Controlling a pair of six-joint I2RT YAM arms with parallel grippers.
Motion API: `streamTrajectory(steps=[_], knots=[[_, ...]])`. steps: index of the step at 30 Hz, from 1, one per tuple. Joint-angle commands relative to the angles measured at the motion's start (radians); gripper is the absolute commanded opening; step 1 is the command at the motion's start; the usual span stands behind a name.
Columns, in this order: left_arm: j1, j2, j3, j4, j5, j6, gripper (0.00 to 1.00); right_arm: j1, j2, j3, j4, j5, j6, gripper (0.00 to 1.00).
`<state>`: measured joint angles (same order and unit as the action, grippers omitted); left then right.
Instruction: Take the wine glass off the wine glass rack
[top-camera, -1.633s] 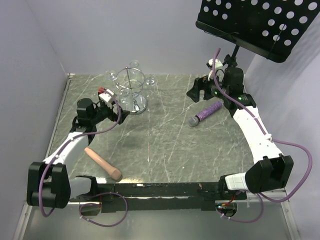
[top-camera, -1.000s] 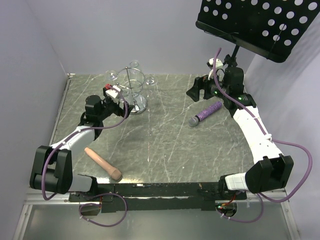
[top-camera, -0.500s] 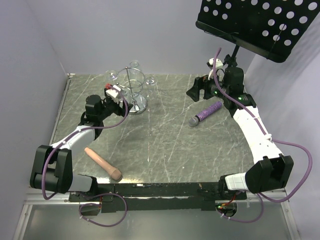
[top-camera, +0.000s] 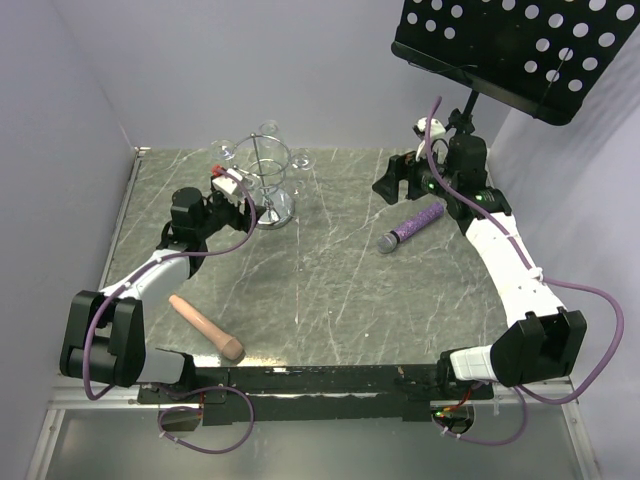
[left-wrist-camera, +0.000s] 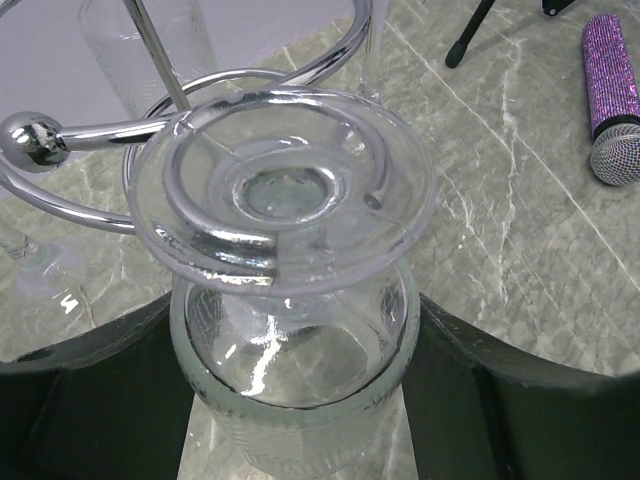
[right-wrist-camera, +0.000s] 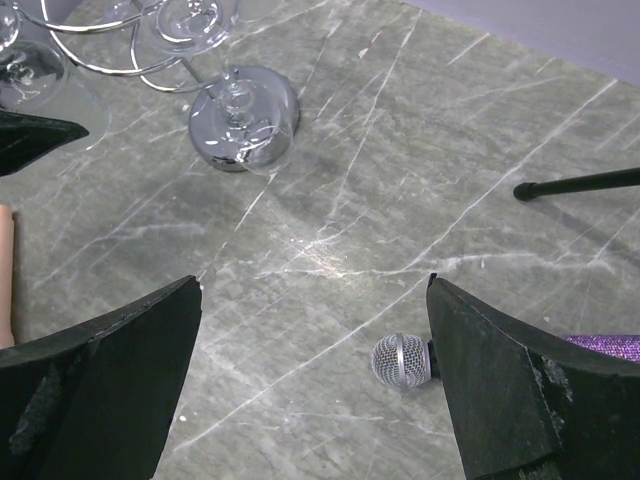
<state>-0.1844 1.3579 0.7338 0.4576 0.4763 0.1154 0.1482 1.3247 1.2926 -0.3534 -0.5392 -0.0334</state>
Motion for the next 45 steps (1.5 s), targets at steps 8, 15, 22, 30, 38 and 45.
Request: streamTrajectory(steps=[8,15,22,30,38,45], knots=[[-0.001,-0.094,0.018,0.046,0.021,-0.008,0.01,0.005,-0.018,-0.016,0.036,-0.002,0.003,1.0],[-0.001,-0.126,0.01,0.056,0.012,-0.029,0.01,0.005,-0.016,-0.009,0.028,-0.004,-0.003,1.0],[0.0,-0.169,-0.02,0.032,-0.005,-0.014,0.01,0.01,-0.016,-0.006,0.025,-0.002,-0.005,1.0],[0.0,-0.233,-0.054,-0.02,-0.03,-0.01,0.01,0.017,-0.025,-0.016,0.022,-0.002,-0.01,1.0],[0.003,-0.322,-0.045,-0.138,-0.079,-0.106,0.01,0.021,-0.031,-0.013,0.016,-0.007,-0.02,1.0],[0.103,-0.353,0.056,-0.384,-0.018,-0.439,0.01,0.114,-0.071,-0.019,0.008,0.059,-0.196,0.99]])
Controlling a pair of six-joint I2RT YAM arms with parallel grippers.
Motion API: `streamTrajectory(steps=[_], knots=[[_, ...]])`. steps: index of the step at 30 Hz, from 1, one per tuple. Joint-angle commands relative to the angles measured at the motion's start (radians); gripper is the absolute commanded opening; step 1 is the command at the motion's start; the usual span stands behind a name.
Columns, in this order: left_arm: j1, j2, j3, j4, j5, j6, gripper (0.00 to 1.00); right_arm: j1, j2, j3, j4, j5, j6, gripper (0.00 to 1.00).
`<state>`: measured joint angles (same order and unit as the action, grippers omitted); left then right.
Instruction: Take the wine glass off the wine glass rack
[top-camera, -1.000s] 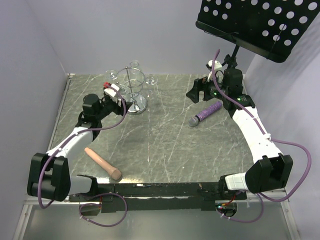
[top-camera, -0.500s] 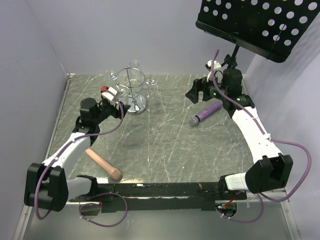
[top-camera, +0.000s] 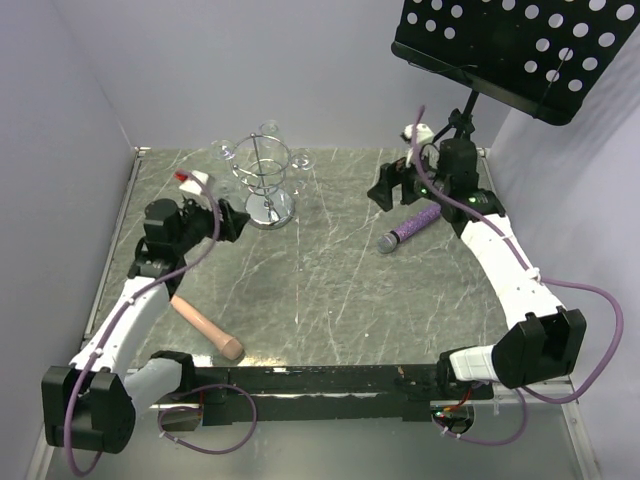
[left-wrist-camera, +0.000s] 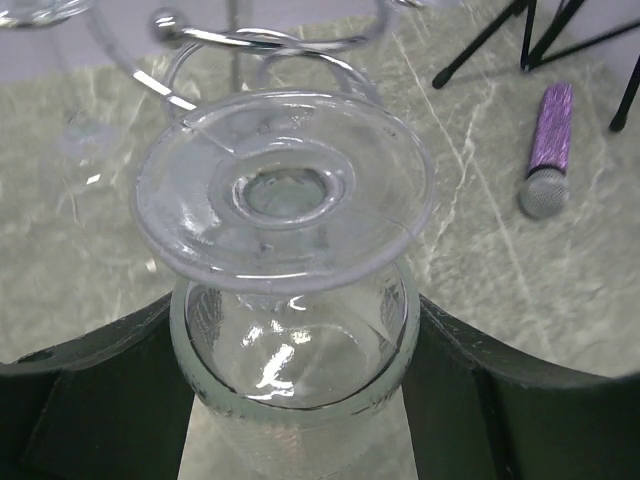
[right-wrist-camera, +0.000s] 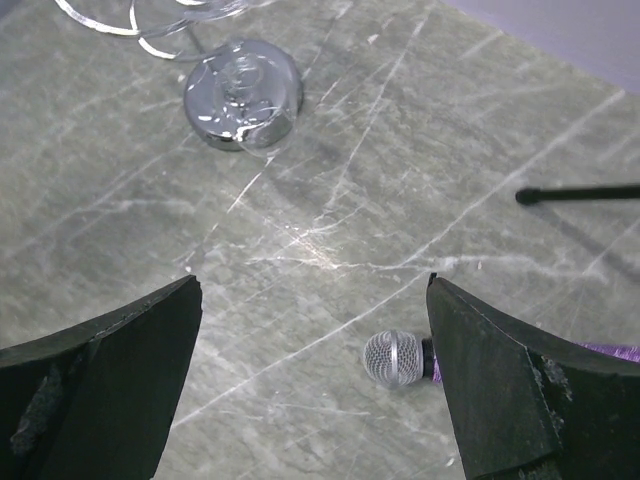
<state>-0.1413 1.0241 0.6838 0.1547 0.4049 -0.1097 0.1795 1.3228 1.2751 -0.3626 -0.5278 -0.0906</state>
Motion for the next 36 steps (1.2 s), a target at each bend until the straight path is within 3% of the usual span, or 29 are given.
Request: streamTrajectory(steps=[1,4,7,12,16,24,28,34,36], knots=[[0.087,-0.007,0.118,-0.104,0.09,-0.276,0.01,0.122,-0.086,-0.025,0.039,0.087,-0.185,0.99],[0.166,0.066,0.155,-0.141,0.205,-0.384,0.01,0.222,-0.131,-0.074,0.103,0.155,-0.262,0.99],[0.206,0.164,0.213,-0.225,0.294,-0.432,0.01,0.302,-0.135,-0.074,0.102,0.143,-0.299,0.92],[0.244,0.321,0.28,-0.31,0.489,-0.536,0.01,0.44,-0.113,-0.089,0.14,0.143,-0.345,0.89],[0.264,0.349,0.185,-0.129,0.58,-0.748,0.01,0.515,-0.045,-0.076,0.203,0.135,-0.316,0.86],[0.299,0.438,0.073,-0.014,0.799,-0.993,0.01,0.624,0.167,-0.026,0.358,0.169,-0.181,0.72],[0.336,0.439,0.004,0.069,0.811,-1.162,0.01,0.679,0.251,0.026,0.427,0.201,-0.104,0.72],[0.345,0.404,-0.154,0.341,0.795,-1.439,0.01,0.729,0.343,0.096,0.471,0.267,0.087,0.7],[0.351,0.389,-0.153,0.263,0.796,-1.402,0.01,0.745,0.374,0.118,0.472,0.293,0.138,0.7]])
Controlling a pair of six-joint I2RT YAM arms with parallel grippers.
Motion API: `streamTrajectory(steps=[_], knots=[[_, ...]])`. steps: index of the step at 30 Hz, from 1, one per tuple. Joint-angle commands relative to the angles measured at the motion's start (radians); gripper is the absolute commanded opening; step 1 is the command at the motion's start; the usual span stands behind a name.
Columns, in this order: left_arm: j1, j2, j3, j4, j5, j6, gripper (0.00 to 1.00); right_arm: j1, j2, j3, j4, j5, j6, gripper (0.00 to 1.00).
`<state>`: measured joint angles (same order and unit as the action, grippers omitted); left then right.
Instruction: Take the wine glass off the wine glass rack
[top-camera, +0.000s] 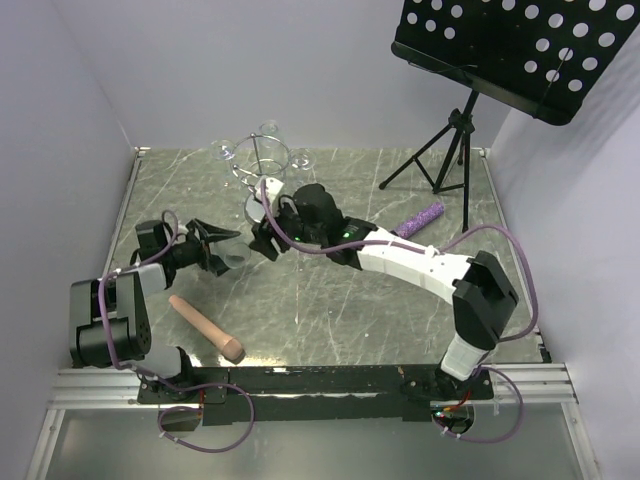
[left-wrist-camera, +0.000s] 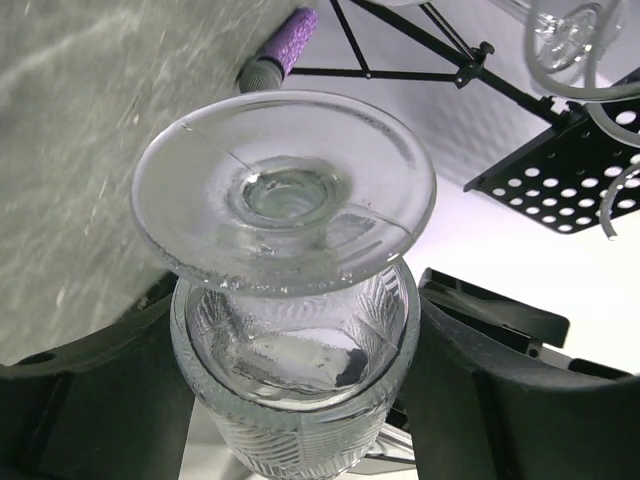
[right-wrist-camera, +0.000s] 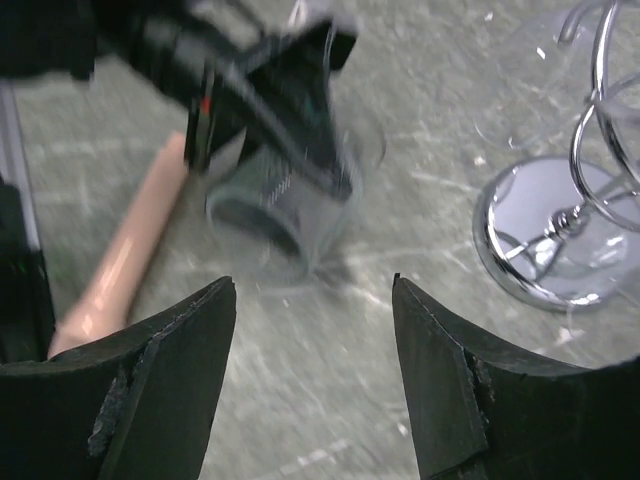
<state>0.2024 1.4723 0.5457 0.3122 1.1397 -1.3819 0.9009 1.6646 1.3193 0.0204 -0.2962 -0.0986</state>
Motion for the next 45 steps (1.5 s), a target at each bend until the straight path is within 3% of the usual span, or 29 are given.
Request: streamTrajectory(steps=[1,16,23,35,40,45], knots=[[0.009,-0.067,-0.019,0.097,0.064,-0.128,0.01,0.027,0.044,0.081,0.089,0.062,0.163,0.7],[0.035,-0.096,-0.026,0.016,0.043,-0.161,0.01,0.043,0.171,0.152,0.092,0.054,0.172,0.67],[0.042,-0.101,-0.038,-0.056,0.029,-0.196,0.01,0.066,0.27,0.247,0.105,0.152,0.208,0.57],[0.042,-0.087,-0.036,-0.058,0.028,-0.226,0.01,0.087,0.346,0.308,0.113,0.249,0.191,0.51],[0.042,-0.092,-0.038,-0.059,0.029,-0.227,0.01,0.087,0.356,0.307,0.118,0.25,0.189,0.35],[0.042,-0.102,-0.035,-0.065,0.028,-0.224,0.01,0.089,0.363,0.307,0.121,0.255,0.181,0.29]])
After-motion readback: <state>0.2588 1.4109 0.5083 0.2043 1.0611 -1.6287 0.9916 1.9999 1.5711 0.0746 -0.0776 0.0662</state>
